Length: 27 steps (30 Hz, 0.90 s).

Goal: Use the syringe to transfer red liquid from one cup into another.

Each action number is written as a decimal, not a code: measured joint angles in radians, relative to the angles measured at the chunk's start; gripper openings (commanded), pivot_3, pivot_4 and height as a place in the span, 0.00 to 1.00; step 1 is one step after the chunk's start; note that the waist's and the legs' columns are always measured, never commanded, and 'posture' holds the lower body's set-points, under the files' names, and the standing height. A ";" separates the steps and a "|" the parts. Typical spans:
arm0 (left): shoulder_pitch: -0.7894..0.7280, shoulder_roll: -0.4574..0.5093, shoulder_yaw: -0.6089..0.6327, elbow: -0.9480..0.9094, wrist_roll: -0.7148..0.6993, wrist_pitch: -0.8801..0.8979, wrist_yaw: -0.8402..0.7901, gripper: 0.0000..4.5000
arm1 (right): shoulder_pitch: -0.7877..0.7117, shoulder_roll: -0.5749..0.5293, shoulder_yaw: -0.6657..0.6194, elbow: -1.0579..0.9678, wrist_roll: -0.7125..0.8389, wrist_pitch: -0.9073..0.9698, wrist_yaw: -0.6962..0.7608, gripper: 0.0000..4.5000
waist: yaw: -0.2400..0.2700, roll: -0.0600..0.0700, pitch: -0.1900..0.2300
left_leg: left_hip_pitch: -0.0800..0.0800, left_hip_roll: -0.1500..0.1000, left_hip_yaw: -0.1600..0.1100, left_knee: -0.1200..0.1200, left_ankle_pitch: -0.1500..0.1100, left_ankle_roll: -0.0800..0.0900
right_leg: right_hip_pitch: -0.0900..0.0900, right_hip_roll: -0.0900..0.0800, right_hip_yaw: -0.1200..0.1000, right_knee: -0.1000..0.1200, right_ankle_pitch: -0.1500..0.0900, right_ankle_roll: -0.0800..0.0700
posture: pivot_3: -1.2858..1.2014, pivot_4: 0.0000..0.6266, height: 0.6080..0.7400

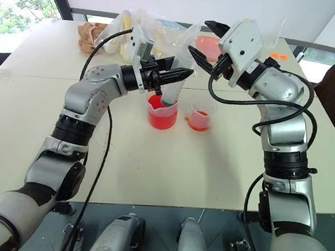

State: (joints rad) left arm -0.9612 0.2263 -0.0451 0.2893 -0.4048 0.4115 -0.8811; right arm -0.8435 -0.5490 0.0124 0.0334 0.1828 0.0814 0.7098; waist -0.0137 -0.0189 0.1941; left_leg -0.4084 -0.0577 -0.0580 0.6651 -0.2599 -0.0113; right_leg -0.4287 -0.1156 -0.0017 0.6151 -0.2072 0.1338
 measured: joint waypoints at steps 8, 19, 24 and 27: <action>0.016 -0.005 0.000 0.020 0.009 -0.045 0.005 0.33 | 0.000 0.031 0.027 0.044 -0.013 -0.041 0.011 0.01 | 0.001 0.000 0.000 | 0.000 0.000 0.000 0.000 0.000 0.000 | 0.000 0.000 0.000 0.000 0.000 0.000 | 0.52 0.24 1.00; 0.011 -0.031 0.000 0.107 0.066 -0.208 0.017 0.33 | -0.035 0.031 0.031 0.086 -0.043 -0.059 0.007 0.01 | 0.000 0.000 0.000 | 0.000 0.000 0.000 0.000 0.000 0.000 | 0.000 0.000 0.000 0.000 0.000 0.000 | 0.52 0.24 1.00; 0.002 -0.038 -0.001 0.166 0.079 -0.281 0.017 0.33 | -0.056 0.031 0.031 0.110 -0.052 -0.068 0.003 0.01 | 0.000 0.000 0.000 | 0.000 0.000 0.000 0.000 0.000 0.000 | 0.000 0.000 0.000 0.000 0.000 0.000 | 0.52 0.24 1.00; 0.001 -0.043 -0.001 0.191 0.084 -0.310 0.017 0.33 | -0.062 0.031 0.031 0.118 -0.053 -0.068 0.001 0.01 | 0.000 0.000 0.000 | 0.000 0.000 0.000 0.000 0.000 0.000 | 0.000 0.000 0.000 0.000 0.000 0.000 | 0.52 0.24 1.00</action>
State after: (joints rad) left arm -0.9597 0.1837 -0.0464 0.4807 -0.3207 0.1017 -0.8638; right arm -0.9052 -0.5177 0.0437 0.1511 0.1294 0.0137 0.7108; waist -0.0132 -0.0189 0.1941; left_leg -0.4084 -0.0578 -0.0580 0.6651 -0.2599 -0.0113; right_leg -0.4287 -0.1155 -0.0017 0.6151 -0.2071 0.1337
